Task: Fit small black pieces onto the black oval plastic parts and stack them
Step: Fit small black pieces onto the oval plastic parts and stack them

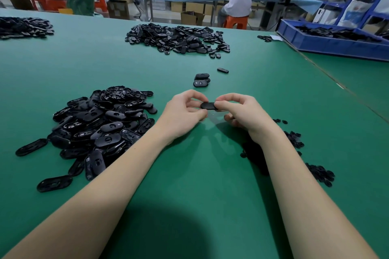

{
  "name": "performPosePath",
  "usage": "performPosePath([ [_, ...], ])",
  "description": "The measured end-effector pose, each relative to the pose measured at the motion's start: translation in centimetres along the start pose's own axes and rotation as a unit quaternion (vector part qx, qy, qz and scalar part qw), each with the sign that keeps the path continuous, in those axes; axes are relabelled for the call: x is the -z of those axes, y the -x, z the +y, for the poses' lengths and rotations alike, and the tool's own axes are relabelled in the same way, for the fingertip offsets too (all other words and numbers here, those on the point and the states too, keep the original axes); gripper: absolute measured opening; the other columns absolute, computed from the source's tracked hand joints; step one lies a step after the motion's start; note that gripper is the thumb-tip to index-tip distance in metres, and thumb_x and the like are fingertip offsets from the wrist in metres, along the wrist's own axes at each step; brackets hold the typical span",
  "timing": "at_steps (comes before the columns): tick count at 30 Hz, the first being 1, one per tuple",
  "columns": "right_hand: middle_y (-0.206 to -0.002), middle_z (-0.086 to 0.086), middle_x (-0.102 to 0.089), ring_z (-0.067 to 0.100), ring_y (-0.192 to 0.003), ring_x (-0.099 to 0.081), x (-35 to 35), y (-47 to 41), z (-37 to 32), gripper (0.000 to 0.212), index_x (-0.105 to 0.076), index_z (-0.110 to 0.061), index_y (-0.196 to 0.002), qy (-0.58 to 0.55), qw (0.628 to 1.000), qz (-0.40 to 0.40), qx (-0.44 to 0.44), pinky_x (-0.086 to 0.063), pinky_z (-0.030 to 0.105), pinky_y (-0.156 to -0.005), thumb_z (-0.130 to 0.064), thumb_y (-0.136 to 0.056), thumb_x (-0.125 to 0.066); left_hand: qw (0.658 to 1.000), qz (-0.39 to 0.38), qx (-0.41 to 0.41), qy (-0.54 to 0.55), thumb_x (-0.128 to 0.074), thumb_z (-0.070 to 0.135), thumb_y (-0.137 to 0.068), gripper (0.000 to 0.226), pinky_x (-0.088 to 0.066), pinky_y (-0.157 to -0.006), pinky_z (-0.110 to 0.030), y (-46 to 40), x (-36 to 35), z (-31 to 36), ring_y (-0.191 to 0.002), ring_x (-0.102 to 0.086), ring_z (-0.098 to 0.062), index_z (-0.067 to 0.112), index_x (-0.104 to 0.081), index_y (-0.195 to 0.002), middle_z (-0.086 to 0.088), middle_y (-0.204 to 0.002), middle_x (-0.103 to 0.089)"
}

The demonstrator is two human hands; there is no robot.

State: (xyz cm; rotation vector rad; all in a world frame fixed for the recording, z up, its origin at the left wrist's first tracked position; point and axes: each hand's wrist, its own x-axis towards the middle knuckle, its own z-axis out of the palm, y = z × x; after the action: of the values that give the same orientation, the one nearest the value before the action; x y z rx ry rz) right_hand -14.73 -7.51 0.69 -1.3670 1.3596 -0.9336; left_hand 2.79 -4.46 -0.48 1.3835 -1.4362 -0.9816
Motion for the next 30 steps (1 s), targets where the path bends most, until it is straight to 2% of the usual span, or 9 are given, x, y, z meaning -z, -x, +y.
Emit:
performPosePath([
  [2, -0.073, -0.012, -0.073, 0.009, -0.054, -0.054, 0.0, 0.0, 0.1, 0.004, -0.075, -0.025, -0.084, -0.006, 1.000, 0.000, 0.001, -0.041, 0.020, -0.054, -0.024, -0.088, -0.076, 0.996, 0.017, -0.035, -0.076, -0.072, 0.012, -0.084, 0.019, -0.053, -0.077, -0.013, 0.0, 0.0, 0.0, -0.079, -0.072, -0.007, 0.026, -0.070, -0.098, 0.007, -0.101, -0.074],
  [4, -0.075, -0.011, -0.074, 0.007, -0.053, -0.056, -0.1, 0.0, 0.0, 0.004, -0.074, -0.025, -0.086, -0.009, 1.000, -0.003, -0.003, -0.041, 0.021, -0.055, -0.025, -0.090, -0.075, 0.989, 0.033, -0.061, -0.131, -0.075, 0.016, -0.083, 0.018, -0.044, -0.068, -0.003, 0.1, 0.0, -0.1, -0.075, -0.069, -0.003, 0.026, -0.070, -0.097, 0.009, -0.103, -0.071],
  [8, -0.086, -0.009, -0.077, 0.001, -0.054, -0.060, -0.2, -0.1, -0.1, 0.005, -0.073, -0.025, -0.096, -0.013, 1.000, -0.003, -0.023, -0.045, 0.020, -0.059, -0.028, -0.091, -0.073, 0.977, 0.067, -0.077, -0.185, -0.075, 0.015, -0.083, 0.018, -0.040, -0.067, -0.001, -0.1, 0.2, -0.1, -0.074, -0.066, -0.007, 0.025, -0.072, -0.099, 0.007, -0.103, -0.068],
  [13, -0.092, -0.007, -0.079, 0.000, -0.054, -0.062, -0.3, -0.1, -0.2, 0.011, -0.072, -0.025, -0.100, -0.017, 0.999, -0.007, -0.043, -0.045, 0.017, -0.055, -0.030, -0.091, -0.073, 0.976, 0.130, -0.085, -0.153, -0.075, 0.016, -0.081, 0.019, -0.039, -0.059, -0.005, -2.1, 0.5, 0.0, -0.055, -0.055, 0.002, 0.026, -0.071, -0.096, 0.015, -0.089, -0.067],
  [16, -0.091, -0.006, -0.079, 0.000, -0.053, -0.061, -0.3, -0.3, -0.2, 0.012, -0.072, -0.024, -0.100, -0.019, 0.998, -0.009, -0.053, -0.044, 0.014, -0.049, -0.029, -0.090, -0.074, 0.970, 0.180, -0.095, -0.133, -0.074, 0.017, -0.081, 0.020, -0.046, -0.066, -0.017, -5.1, 0.1, 0.4, -0.056, -0.054, 0.002, 0.026, -0.066, -0.097, 0.018, -0.085, -0.064],
  [18, -0.090, -0.006, -0.078, 0.001, -0.054, -0.061, -0.3, -0.3, -0.1, 0.012, -0.072, -0.022, -0.101, -0.025, 0.998, -0.007, -0.054, -0.045, 0.014, -0.049, -0.027, -0.090, -0.074, 0.971, 0.189, -0.075, -0.126, -0.072, 0.015, -0.080, 0.021, -0.047, -0.073, -0.021, -7.5, -0.2, 0.7, -0.073, -0.059, -0.005, 0.025, -0.064, -0.096, 0.017, -0.086, -0.063],
  [21, -0.088, -0.006, -0.077, 0.001, -0.054, -0.060, -0.4, -0.3, -0.2, 0.011, -0.073, -0.021, -0.099, -0.017, 0.998, -0.007, -0.053, -0.045, 0.014, -0.051, -0.027, -0.090, -0.074, 0.979, 0.180, 0.008, -0.092, -0.067, 0.010, -0.079, 0.023, -0.044, -0.073, -0.020, -10.9, -0.5, 0.7, -0.093, -0.063, -0.013, 0.026, -0.062, -0.095, 0.014, -0.087, -0.062],
  [26, -0.087, -0.007, -0.077, 0.000, -0.052, -0.059, -0.6, -0.5, -0.1, 0.014, -0.074, -0.018, -0.100, -0.012, 0.999, -0.002, -0.052, -0.047, 0.012, -0.051, -0.027, -0.090, -0.074, 0.974, 0.191, 0.100, -0.064, -0.069, 0.014, -0.077, 0.020, -0.053, -0.090, -0.028, -13.2, -1.2, -0.1, -0.101, -0.063, -0.016, 0.030, -0.060, -0.086, 0.009, -0.101, -0.068],
  [30, -0.086, -0.006, -0.076, 0.000, -0.053, -0.059, -0.7, -0.5, 0.1, 0.012, -0.075, -0.018, -0.098, -0.004, 0.999, 0.001, -0.047, -0.048, 0.012, -0.051, -0.026, -0.089, -0.074, 0.971, 0.198, 0.117, -0.060, -0.069, 0.014, -0.078, 0.018, -0.055, -0.093, -0.030, -13.4, -1.2, -0.3, -0.103, -0.065, -0.019, 0.028, -0.061, -0.083, 0.002, -0.109, -0.069],
])
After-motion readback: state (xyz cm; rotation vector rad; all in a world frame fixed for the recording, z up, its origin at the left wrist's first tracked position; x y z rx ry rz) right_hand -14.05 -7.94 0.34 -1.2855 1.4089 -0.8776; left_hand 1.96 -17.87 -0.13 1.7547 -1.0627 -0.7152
